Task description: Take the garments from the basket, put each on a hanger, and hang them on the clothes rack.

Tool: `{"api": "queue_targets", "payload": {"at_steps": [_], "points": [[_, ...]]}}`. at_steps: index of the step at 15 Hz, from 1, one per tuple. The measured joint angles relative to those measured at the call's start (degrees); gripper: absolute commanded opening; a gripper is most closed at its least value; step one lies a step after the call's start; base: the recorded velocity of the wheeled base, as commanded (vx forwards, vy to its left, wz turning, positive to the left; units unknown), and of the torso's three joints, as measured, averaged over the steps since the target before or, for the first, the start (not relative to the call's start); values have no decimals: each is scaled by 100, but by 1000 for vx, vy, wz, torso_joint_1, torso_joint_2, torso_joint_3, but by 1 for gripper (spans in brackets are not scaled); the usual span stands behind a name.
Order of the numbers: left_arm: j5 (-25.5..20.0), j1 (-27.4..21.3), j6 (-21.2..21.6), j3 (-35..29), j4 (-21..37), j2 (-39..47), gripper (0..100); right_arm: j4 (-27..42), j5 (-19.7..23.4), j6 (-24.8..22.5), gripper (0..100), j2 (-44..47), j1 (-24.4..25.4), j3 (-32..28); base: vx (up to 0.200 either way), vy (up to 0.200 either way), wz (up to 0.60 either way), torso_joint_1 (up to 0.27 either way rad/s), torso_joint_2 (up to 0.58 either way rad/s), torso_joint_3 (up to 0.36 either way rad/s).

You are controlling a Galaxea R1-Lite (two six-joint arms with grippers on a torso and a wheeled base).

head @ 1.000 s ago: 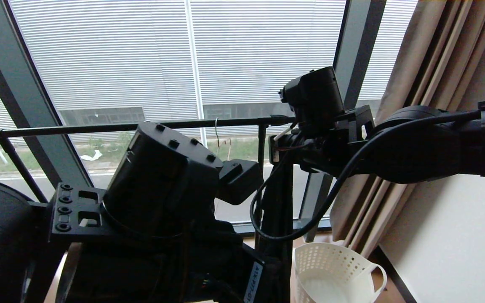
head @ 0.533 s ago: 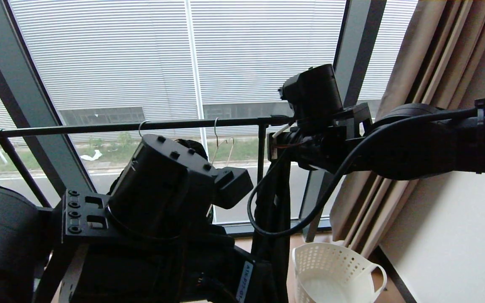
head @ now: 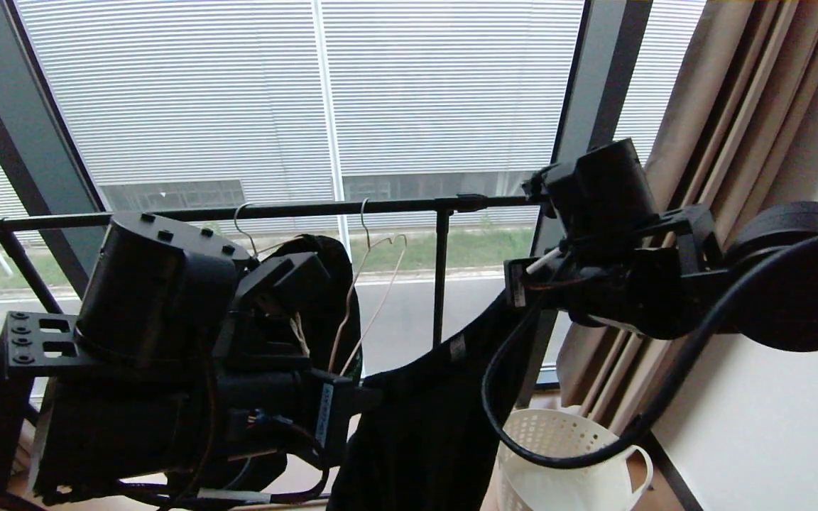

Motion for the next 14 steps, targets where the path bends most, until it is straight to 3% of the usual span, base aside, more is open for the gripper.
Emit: {"api": "queue_targets", "payload": {"at_steps": [3, 5, 9, 12, 13, 14], "points": [[-2, 240, 127, -129, -269, 166, 0, -94, 77, 7, 0, -434, -17, 829, 0, 0, 0, 0, 0, 0], [12, 293, 151, -256, -439, 424, 0, -628, 87, -33, 0, -572, -6, 1342, 0, 0, 0, 0, 0, 0], [23, 389, 167, -352, -530, 763, 0, -833, 126, -66, 0, -692, 13, 1863, 0, 0, 0, 0, 0, 0], [26, 404, 323, -603, -522, 816, 0, -1146, 391, -102, 0, -740, 13, 2214, 0, 0, 0, 0, 0, 0], [33, 402, 373, -706, -522, 813, 0, -1176, 424, -193, 100, -750, 13, 2302, 0, 0, 0, 0, 0, 0], [30, 391, 383, -840, -516, 817, 0, -1269, 503, -329, 100, -762, 13, 2433, 0, 0, 0, 0, 0, 0]]}}
